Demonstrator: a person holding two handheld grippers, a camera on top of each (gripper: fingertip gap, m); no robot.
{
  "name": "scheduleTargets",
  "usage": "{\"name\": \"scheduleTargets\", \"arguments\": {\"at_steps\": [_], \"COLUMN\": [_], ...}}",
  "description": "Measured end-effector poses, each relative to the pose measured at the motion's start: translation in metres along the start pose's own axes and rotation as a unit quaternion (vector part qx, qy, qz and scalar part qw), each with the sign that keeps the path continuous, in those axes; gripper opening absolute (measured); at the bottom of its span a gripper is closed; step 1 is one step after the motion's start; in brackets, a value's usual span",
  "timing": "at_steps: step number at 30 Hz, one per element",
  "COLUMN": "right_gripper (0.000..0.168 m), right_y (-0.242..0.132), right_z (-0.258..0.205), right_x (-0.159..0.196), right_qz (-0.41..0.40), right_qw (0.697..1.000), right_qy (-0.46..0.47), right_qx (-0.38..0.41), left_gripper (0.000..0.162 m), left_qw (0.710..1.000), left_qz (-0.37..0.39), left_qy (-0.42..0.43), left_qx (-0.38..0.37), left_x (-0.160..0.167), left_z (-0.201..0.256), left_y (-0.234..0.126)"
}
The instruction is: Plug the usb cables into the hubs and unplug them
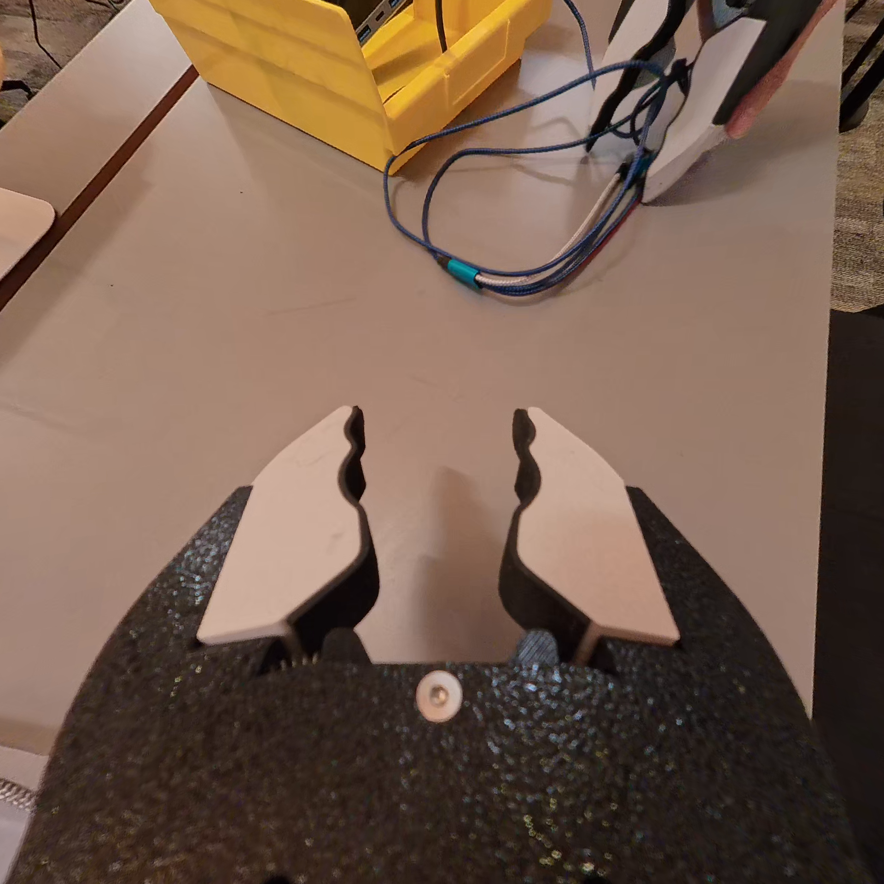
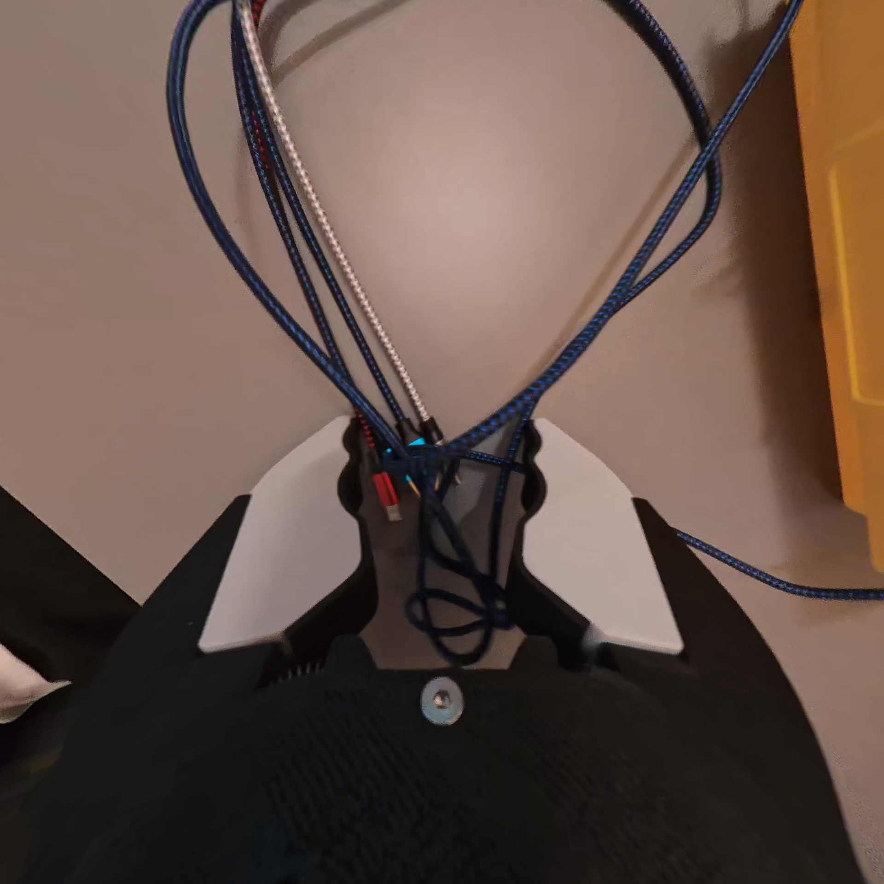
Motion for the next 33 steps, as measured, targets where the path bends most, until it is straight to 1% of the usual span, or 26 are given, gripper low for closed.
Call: {"name": "scheduleTargets", "arguments": {"at_steps": [3, 5, 8, 10, 12, 15, 20, 23, 25, 29, 31, 32, 33], "right_gripper": [0.034, 0.019, 0.015, 0.014, 0.009, 0.006, 0.006, 0.006, 0.006, 0.006, 0.006, 0.006, 0.006], "right_y": [0.002, 0.003, 0.003, 0.001, -0.007, -0.038, -0.108, -0.14, -0.157, -0.189, -0.195, -0.195, -0.193], "right_z": [-0.002, -0.002, -0.003, -0.002, 0.002, 0.01, 0.031, 0.054, 0.068, 0.106, 0.121, 0.129, 0.135], "right_x": [-0.004, -0.005, -0.006, -0.007, -0.007, -0.017, -0.039, -0.051, -0.058, -0.069, -0.072, -0.075, -0.076], "right_qz": [0.012, 0.019, 0.016, 0.002, -0.016, -0.018, -0.029, -0.011, 0.01, 0.009, -0.015, -0.032, -0.059], "right_qw": [1.0, 0.999, 0.996, 0.993, 0.99, 0.987, 0.978, 0.979, 0.981, 0.978, 0.974, 0.969, 0.965], "right_qy": [-0.016, -0.038, -0.082, -0.117, -0.14, -0.161, -0.203, -0.197, -0.181, -0.164, -0.169, -0.176, -0.186], "right_qx": [-0.021, -0.026, -0.017, 0.011, 0.015, 0.018, 0.042, 0.061, 0.066, 0.131, 0.148, 0.168, 0.176], "left_gripper": [0.06, 0.06, 0.06, 0.06, 0.06, 0.06, 0.059, 0.059, 0.059, 0.059, 0.059, 0.059, 0.059], "left_qw": [1.0, 1.0, 1.0, 1.0, 1.0, 1.0, 1.0, 1.0, 1.0, 1.0, 1.0, 1.0, 1.0], "left_qz": [-0.002, -0.003, -0.001, 0.0, 0.001, 0.005, 0.009, 0.008, 0.01, 0.01, 0.008, 0.007, 0.006], "left_qy": [0.002, 0.004, 0.003, 0.002, 0.0, -0.004, -0.013, -0.015, -0.016, -0.018, -0.019, -0.019, -0.02], "left_qx": [0.001, 0.002, 0.002, 0.0, -0.002, -0.007, -0.011, -0.013, -0.013, -0.014, -0.013, -0.013, -0.012], "left_x": [0.0, 0.0, 0.0, 0.001, 0.002, 0.003, 0.006, 0.007, 0.007, 0.009, 0.009, 0.01, 0.01], "left_z": [0.001, 0.001, 0.0, -0.001, -0.002, -0.005, -0.01, -0.011, -0.012, -0.013, -0.013, -0.013, -0.013], "left_y": [0.001, 0.001, 0.0, -0.001, -0.003, -0.007, -0.012, -0.013, -0.015, -0.015, -0.014, -0.014, -0.013]}}
Point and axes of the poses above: each gripper's, where its closed fingertips meet, y out along the fingers, x out of its underside, z = x × y across the jaws, the point moved 7 cm from there along -y, back along the fingers, and after that the axes turned 3 degrees about y, right-handed, at the moved point
